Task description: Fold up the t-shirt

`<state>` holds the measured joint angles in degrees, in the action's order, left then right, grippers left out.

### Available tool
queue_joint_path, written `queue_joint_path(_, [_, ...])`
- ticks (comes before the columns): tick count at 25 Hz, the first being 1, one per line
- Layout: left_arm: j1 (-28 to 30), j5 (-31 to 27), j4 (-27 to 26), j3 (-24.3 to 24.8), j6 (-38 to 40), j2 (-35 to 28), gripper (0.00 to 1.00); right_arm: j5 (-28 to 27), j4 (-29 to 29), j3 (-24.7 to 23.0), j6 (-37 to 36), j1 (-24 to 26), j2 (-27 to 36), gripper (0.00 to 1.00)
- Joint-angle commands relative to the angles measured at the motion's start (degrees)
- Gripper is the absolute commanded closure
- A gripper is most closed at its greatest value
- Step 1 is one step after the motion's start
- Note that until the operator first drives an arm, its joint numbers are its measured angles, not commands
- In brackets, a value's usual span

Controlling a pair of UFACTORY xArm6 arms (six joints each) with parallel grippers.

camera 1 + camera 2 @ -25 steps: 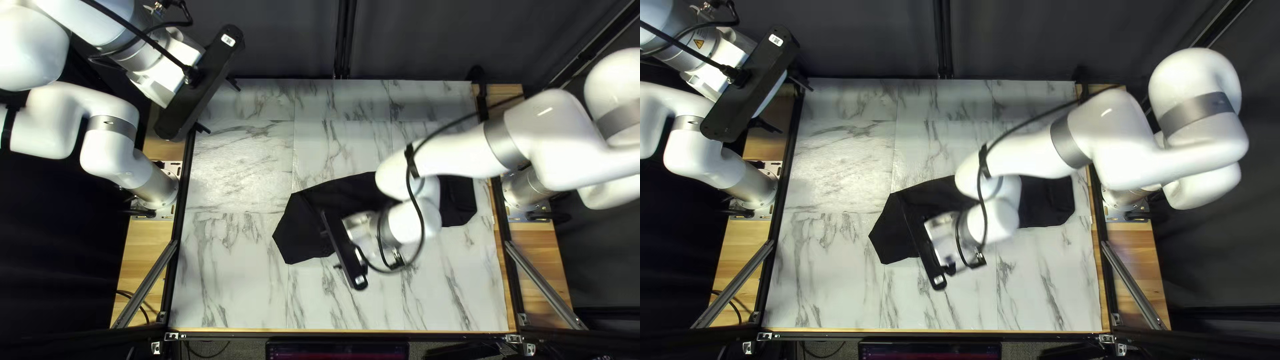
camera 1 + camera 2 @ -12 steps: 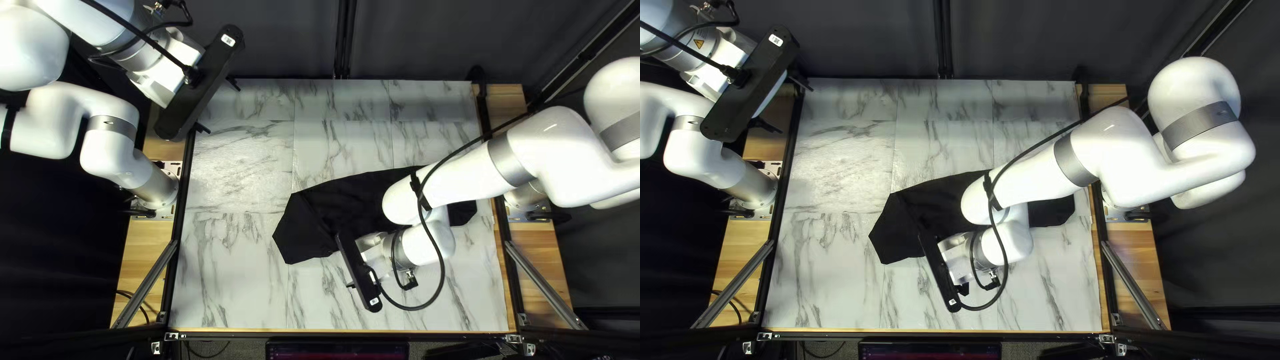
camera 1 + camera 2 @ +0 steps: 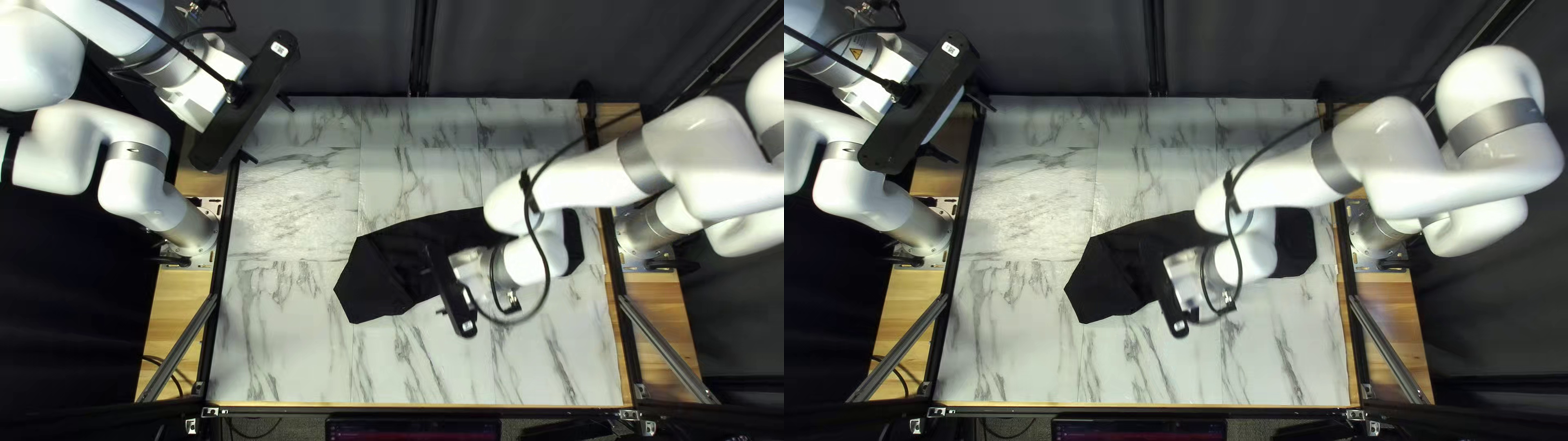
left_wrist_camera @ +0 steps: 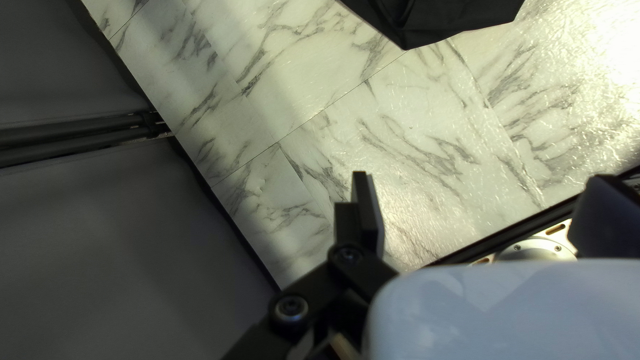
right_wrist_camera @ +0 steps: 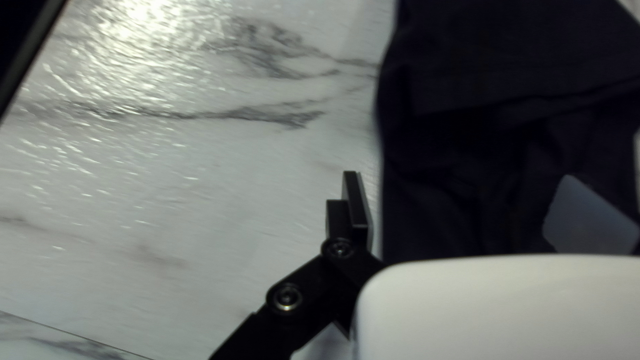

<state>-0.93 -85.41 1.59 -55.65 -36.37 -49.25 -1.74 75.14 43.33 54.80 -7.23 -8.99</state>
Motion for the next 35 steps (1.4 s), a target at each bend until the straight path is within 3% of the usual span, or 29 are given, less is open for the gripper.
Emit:
queue_joint_path(1, [0.0, 0.0, 0.0, 0.0, 0.0, 0.0, 0.0, 4.4, -19.9, -2.8, -24.3, 6.2, 1.1, 0.0])
queue_joint_path(2, [0.0, 0.0, 0.0, 0.0, 0.0, 0.0, 0.0, 5.0, -25.4, -2.1, -30.8, 7.0, 0.1, 0.0])
queue_joint_path(3, [0.0, 0.0, 0.0, 0.0, 0.0, 0.0, 0.0, 5.2, -26.6, -1.4, -32.6, 7.4, -0.5, 0.0])
queue_joint_path(4, [0.0, 0.0, 0.0, 0.0, 0.0, 0.0, 0.0, 5.7, -23.7, 0.8, -31.5, 8.8, -2.3, 0.0])
queue_joint_path(6, [0.0, 0.0, 0.0, 0.0, 0.0, 0.0, 0.0, 6.4, -15.8, 4.8, -26.7, 11.1, -5.2, 0.0])
queue_joint_path(7, [0.0, 0.0, 0.0, 0.0, 0.0, 0.0, 0.0, 7.2, -7.0, 8.2, -20.4, 13.0, -7.5, 0.0])
queue_joint_path(8, [0.0, 0.0, 0.0, 0.0, 0.0, 0.0, 0.0, 7.6, -2.4, 10.0, -17.1, 13.9, -8.8, 0.0])
queue_joint_path(9, [0.0, 0.0, 0.0, 0.0, 0.0, 0.0, 0.0, 8.2, 6.9, 13.3, -9.6, 15.1, -10.7, 0.0])
queue_joint_path(12, [0.0, 0.0, 0.0, 0.0, 0.0, 0.0, 0.0, 9.5, 25.8, 20.6, 6.4, 16.7, -14.9, 0.0])
queue_joint_path(14, [0.0, 0.0, 0.0, 0.0, 0.0, 0.0, 0.0, 10.0, 28.4, 23.5, 7.0, 17.4, -17.6, 0.0])
queue_joint_path(16, [0.0, 0.0, 0.0, 0.0, 0.0, 0.0, 0.0, 9.8, 18.1, 22.6, -5.4, 18.1, -18.8, 0.0])
queue_joint_path(17, [0.0, 0.0, 0.0, 0.0, 0.0, 0.0, 0.0, 9.6, 4.4, 20.5, -20.7, 18.4, -19.3, 0.0])
queue_joint_path(18, [0.0, 0.0, 0.0, 0.0, 0.0, 0.0, 0.0, 9.6, -2.1, 19.4, -27.5, 18.3, -19.4, 0.0])
queue_joint_path(19, [0.0, 0.0, 0.0, 0.0, 0.0, 0.0, 0.0, 9.9, -17.3, 17.2, -43.1, 17.6, -19.5, 0.0])
queue_joint_path(20, [0.0, 0.0, 0.0, 0.0, 0.0, 0.0, 0.0, 10.0, -21.7, 16.5, -47.4, 17.2, -19.5, 0.0])
queue_joint_path(35, [0.0, 0.0, 0.0, 0.0, 0.0, 0.0, 0.0, 10.0, -21.7, 16.5, -47.4, 17.2, -19.5, 0.04])
